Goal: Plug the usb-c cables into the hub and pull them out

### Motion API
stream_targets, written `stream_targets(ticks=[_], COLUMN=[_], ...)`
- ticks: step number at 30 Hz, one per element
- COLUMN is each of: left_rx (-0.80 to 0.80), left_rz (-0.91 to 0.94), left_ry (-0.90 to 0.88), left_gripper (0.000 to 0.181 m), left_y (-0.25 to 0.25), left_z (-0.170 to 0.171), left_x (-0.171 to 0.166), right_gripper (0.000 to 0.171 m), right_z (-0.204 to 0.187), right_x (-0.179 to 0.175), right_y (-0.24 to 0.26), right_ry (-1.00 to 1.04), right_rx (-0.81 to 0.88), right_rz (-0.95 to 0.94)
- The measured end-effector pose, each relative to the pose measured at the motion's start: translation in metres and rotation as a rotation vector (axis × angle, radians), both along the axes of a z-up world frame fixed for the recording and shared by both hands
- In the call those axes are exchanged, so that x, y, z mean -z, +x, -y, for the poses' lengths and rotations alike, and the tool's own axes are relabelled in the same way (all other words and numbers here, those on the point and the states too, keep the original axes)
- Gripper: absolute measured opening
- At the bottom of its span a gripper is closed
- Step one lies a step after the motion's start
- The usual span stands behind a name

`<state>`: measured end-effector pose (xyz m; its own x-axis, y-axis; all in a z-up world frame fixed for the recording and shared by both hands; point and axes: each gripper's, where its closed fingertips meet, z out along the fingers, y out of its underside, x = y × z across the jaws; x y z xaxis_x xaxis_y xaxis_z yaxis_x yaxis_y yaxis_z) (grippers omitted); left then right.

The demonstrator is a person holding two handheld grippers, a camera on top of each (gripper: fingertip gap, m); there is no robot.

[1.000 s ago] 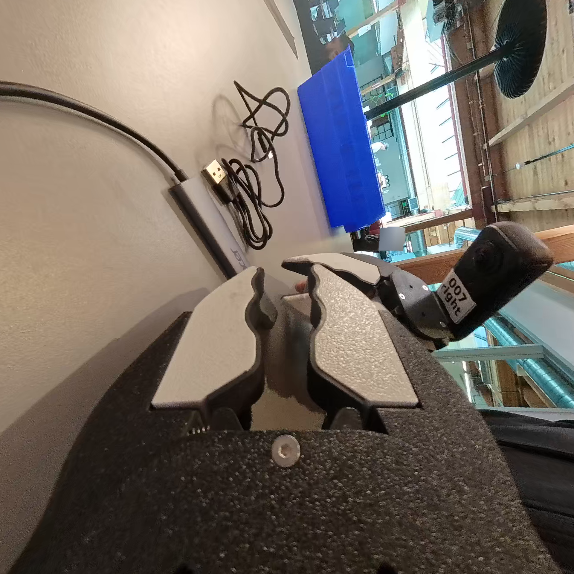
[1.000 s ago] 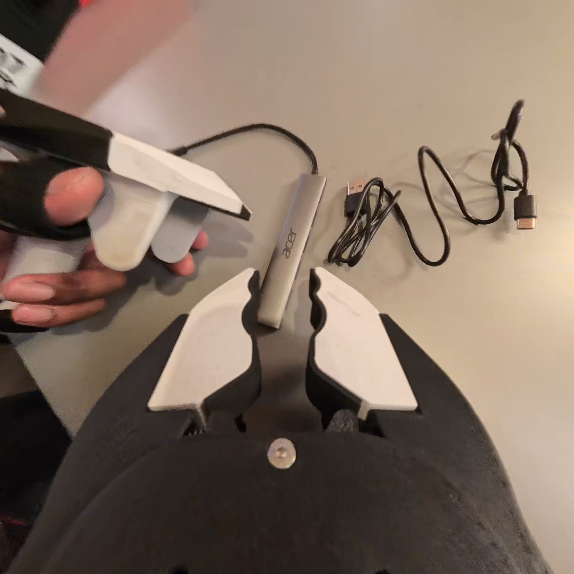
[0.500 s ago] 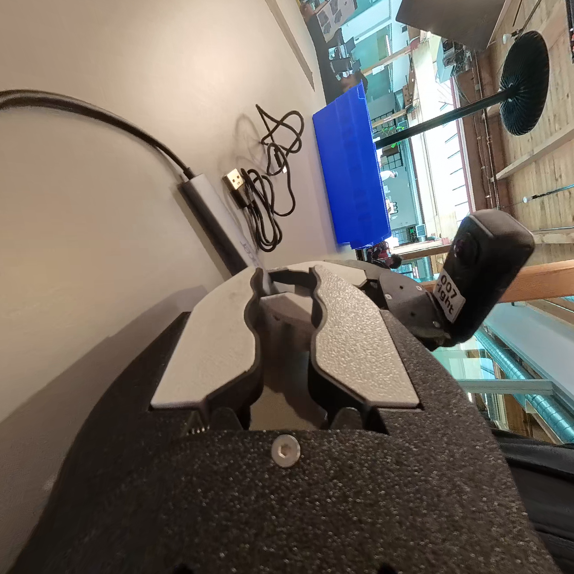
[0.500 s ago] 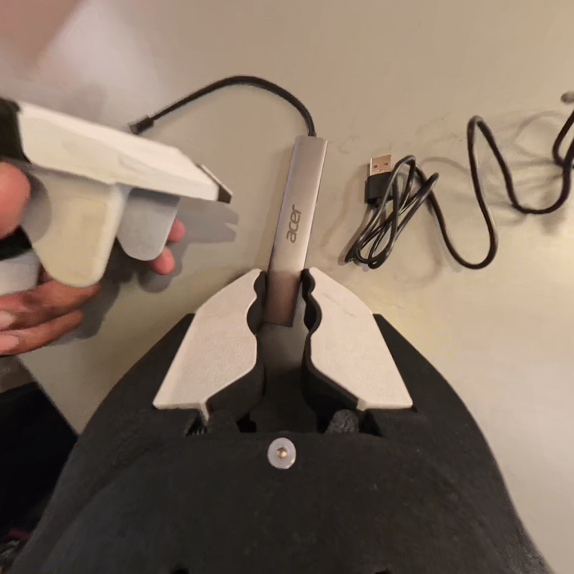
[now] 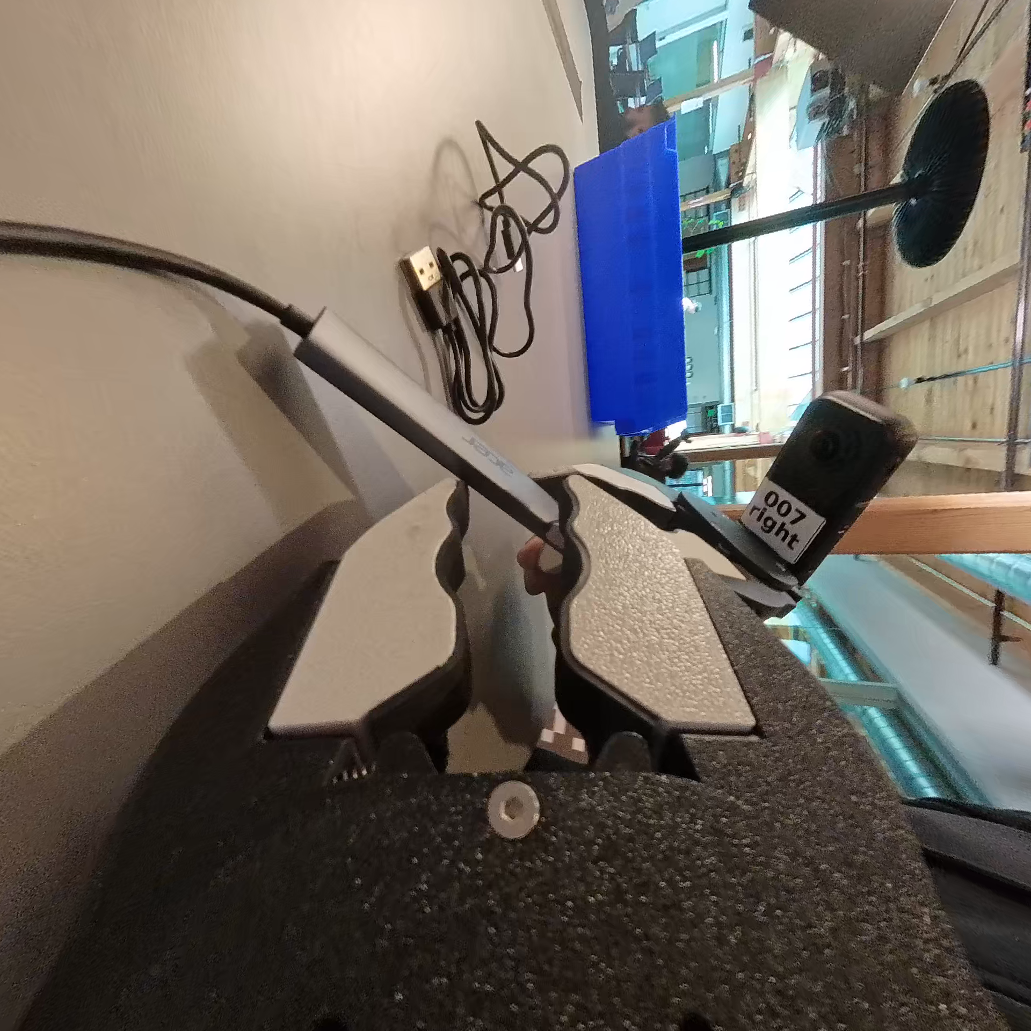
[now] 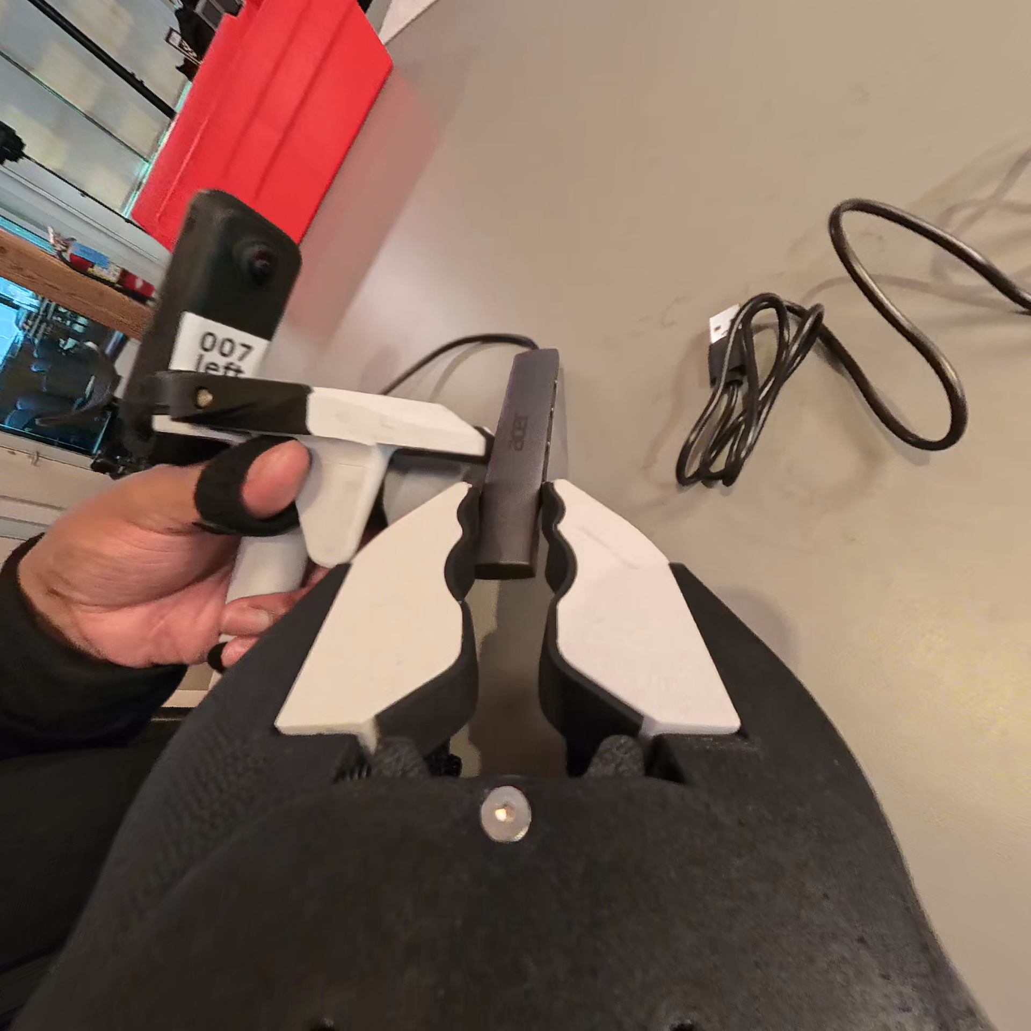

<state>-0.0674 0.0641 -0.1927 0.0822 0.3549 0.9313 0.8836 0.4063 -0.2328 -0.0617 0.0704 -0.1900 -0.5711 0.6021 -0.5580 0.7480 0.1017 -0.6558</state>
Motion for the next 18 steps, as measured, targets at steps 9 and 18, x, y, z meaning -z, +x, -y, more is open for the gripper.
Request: stream_targets(ticks=[9,18], left_rx=[-0.065,-0.031], left_rz=[0.039,-0.215], left_ry=[0.136,0.15], left_gripper=[0.023,0.011], left_y=[-0.007,-0.016], left_z=[0.001,0.007], left_x=[-0.004,-0.03], right_gripper=[0.002,0.016], right_z=[0.008,0.012], right_x=[-0.018,-0.02], right_y=[0.009,0.014], right_ry=[-0.075,-0.071], right_rx=[-0.028,-0.086], right_rz=[-0.147,-0.194])
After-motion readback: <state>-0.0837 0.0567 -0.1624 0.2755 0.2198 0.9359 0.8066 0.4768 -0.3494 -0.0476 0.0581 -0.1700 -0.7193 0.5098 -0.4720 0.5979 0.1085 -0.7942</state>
